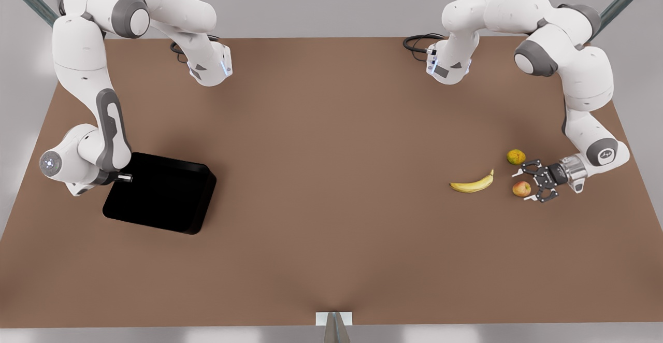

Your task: Place the storage box in the middle with the right arm, and place the apple in the storage box with the left arm

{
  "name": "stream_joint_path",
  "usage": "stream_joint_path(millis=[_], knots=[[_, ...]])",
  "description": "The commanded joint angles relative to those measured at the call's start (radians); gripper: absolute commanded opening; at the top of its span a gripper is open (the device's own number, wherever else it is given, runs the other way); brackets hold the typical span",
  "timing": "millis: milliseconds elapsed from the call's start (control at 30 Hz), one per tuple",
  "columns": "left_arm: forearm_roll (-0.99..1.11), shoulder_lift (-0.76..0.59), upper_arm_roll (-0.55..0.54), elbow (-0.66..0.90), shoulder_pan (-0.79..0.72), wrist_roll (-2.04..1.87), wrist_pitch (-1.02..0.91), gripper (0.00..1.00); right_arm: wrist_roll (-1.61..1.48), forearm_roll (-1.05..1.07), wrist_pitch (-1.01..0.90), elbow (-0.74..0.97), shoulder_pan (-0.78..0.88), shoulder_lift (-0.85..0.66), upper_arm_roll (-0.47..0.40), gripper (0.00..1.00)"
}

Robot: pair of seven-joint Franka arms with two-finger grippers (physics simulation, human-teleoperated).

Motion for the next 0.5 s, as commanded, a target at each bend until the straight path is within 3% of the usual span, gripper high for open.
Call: stream_joint_path(millis=[0, 233, 367, 467], knots=[[-0.009, 0.005, 0.0, 0.002, 0.006, 0.004, 0.001, 1.0, 0.001, 0.0, 0.0, 0.0, 0.0, 0.0, 0.0, 0.22], [-0.036, 0.041, -0.002, 0.005, 0.032, 0.055, 0.004, 1.0, -0.001, -0.001, -0.007, 0.026, 0.005, 0.006, 0.011, 0.21], [-0.064, 0.043, -0.009, 0.005, 0.034, 0.044, 0.017, 1.0, 0.001, 0.005, -0.04, 0.062, 0.011, -0.006, 0.06, 0.21], [-0.087, 0.051, -0.014, 0.002, 0.037, 0.041, 0.027, 1.0, 0.001, 0.056, -0.094, 0.152, 0.132, -0.006, 0.075, 0.21]])
